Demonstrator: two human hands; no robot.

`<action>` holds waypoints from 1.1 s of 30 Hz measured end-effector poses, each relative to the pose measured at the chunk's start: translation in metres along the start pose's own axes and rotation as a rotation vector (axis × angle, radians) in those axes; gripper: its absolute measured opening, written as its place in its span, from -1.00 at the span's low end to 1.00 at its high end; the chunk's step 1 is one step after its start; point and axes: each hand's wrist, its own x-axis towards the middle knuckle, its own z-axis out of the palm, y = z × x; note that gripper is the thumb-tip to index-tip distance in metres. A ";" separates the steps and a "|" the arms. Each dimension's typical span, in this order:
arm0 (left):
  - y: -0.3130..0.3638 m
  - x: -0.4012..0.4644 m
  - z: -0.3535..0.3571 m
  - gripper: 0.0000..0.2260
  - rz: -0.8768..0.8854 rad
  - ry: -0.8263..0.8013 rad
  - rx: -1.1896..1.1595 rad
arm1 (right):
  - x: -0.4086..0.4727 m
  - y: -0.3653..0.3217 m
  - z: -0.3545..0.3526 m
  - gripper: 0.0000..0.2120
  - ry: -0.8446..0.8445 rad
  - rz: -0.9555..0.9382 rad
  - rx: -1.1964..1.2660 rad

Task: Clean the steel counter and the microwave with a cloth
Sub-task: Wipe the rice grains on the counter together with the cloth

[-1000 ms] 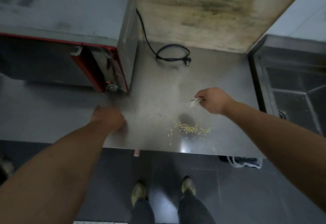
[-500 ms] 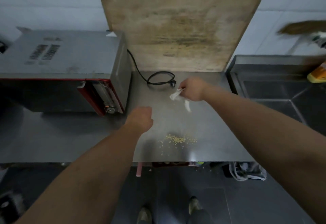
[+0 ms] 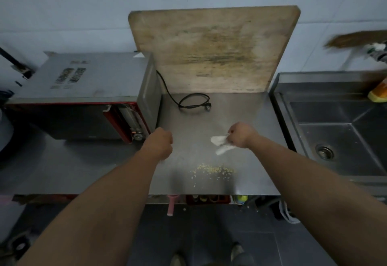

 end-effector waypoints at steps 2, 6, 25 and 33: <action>-0.003 0.002 0.008 -0.68 -0.017 -0.057 -0.013 | -0.005 -0.005 -0.003 -0.82 -0.007 -0.027 0.076; 0.005 -0.009 0.010 -0.60 0.024 -0.043 -0.091 | -0.011 -0.004 -0.002 -0.80 0.003 0.007 0.427; -0.030 -0.033 -0.008 -0.70 0.046 0.113 -0.342 | -0.018 -0.055 0.011 -0.65 -0.278 0.070 1.697; -0.057 -0.034 -0.002 -0.64 0.047 0.115 -0.416 | -0.024 -0.074 0.028 -0.72 -0.133 0.029 1.411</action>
